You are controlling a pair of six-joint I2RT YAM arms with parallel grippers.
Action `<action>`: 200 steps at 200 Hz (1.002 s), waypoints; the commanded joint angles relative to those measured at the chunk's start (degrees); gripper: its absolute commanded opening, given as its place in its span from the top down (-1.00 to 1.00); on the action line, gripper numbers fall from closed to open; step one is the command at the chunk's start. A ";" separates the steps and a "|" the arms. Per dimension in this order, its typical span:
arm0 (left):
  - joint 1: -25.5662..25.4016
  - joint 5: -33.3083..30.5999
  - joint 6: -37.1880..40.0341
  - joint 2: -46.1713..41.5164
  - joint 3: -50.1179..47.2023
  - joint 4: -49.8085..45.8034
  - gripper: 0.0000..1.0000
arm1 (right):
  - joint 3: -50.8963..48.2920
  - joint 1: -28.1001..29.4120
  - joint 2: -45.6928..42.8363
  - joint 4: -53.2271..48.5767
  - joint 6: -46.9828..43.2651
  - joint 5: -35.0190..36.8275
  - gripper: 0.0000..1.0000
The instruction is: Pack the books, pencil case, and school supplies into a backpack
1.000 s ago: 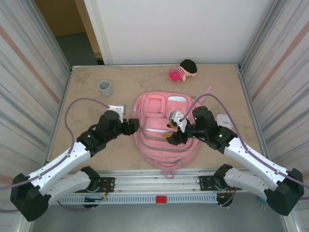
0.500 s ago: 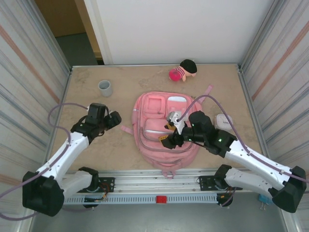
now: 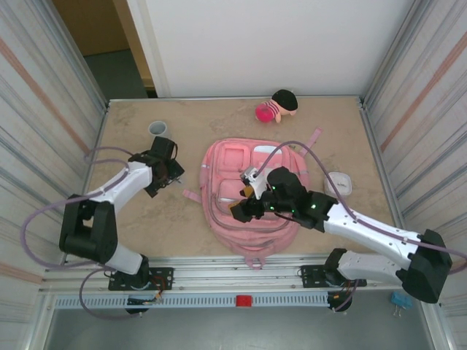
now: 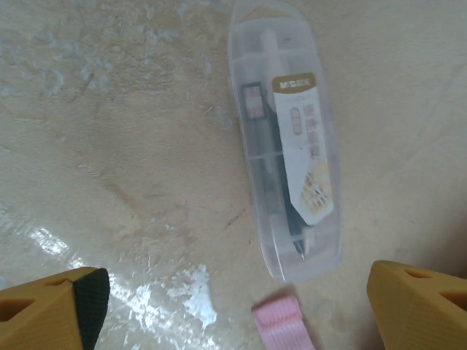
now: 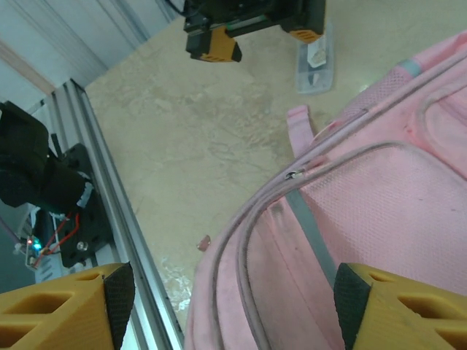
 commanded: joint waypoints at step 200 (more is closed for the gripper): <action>1.84 4.63 -5.32 11.00 8.01 -0.74 0.04 | 1.52 2.27 4.32 6.34 0.44 -0.44 -0.46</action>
